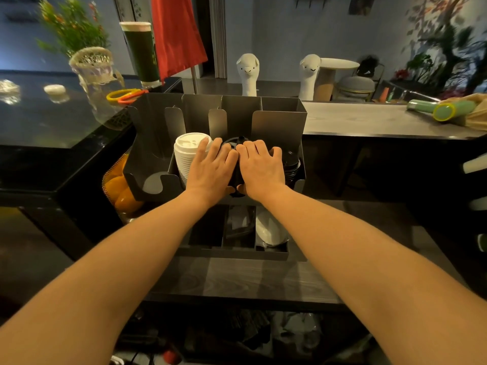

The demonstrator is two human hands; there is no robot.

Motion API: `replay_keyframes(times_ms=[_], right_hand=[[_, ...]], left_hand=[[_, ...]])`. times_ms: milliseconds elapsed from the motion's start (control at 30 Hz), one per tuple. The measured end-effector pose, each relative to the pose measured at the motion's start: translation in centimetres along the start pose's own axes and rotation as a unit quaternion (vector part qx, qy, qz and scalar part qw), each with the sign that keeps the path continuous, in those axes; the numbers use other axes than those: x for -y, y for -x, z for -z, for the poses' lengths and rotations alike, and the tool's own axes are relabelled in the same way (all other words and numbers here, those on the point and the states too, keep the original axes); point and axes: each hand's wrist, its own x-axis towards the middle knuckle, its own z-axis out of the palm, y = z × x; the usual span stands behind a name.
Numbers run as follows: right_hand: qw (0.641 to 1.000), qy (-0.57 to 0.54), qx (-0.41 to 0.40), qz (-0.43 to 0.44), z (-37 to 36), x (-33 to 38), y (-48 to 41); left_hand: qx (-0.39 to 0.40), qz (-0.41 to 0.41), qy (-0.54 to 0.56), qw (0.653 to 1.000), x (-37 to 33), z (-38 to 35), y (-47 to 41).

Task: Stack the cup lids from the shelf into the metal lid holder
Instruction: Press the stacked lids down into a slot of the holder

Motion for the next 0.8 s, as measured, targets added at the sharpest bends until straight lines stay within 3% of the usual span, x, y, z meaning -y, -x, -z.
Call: replay_keyframes(times_ms=[233,367,667,800], right_hand=[[0.998,-0.054,0.023,0.008,0.7,-0.6,-0.1],[0.997,-0.070,-0.014,0.000,1.3,-1.9,1.5],[0.996,-0.033,0.023,-0.082,0.3,-8.3,6.1],[0.995,-0.025,0.043,-0.091,-0.7,-10.0,6.8]], left_hand=[[0.018,0.035,0.077,0.996,-0.3,1.8,-0.7],[0.006,0.031,0.096,0.995,-0.5,3.2,-1.2],[-0.027,-0.068,0.032,0.997,-6.6,3.4,-2.0],[0.002,-0.088,-0.028,0.996,-8.5,3.2,-3.1]])
